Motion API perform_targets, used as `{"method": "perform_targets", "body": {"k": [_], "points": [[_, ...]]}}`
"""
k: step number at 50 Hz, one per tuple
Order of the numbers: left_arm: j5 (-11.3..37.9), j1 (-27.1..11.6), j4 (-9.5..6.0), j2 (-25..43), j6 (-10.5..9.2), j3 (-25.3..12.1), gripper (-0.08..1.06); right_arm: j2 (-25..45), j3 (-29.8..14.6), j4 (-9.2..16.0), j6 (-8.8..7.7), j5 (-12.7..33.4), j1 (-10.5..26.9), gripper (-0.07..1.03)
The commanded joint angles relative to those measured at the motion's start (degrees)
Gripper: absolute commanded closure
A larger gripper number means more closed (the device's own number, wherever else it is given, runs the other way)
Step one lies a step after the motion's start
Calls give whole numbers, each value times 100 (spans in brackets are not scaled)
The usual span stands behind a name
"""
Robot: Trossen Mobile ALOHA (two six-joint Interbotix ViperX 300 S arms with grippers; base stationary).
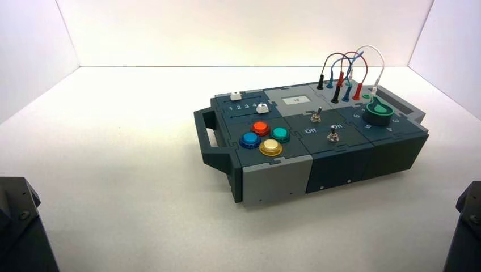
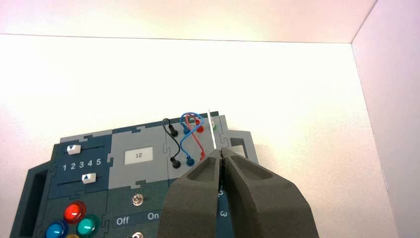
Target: Move the box away.
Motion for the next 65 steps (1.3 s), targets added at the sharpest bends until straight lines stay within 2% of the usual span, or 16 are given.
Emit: {"method": "perform_targets", "body": {"k": [1, 21, 32, 40, 52, 58, 65], "points": [[-53, 9, -9, 70, -9, -79, 101, 44, -97, 18, 9, -70, -9, 99], [-88, 9, -18, 123, -9, -70, 101, 62, -97, 35, 9, -62, -9, 99], [-79, -149, -105, 668, 9, -167, 101, 545, -149, 53, 44, 149, -9, 99], [-9, -721, -114, 1485, 18, -439, 101, 1494, -422, 114, 53, 606, -9, 99], [659, -1802, -88, 3050, 114, -1169, 101, 2988, -1151, 202, 62, 1169, -9, 99], [1072, -2259, -97, 3568, 176, -1547, 101, 3393, -1433, 325, 62, 1538, -9, 99], [1626, -2725, -105, 3806, 176, -1916, 101, 3568, -1617, 457, 62, 2188, 18, 99]]}}
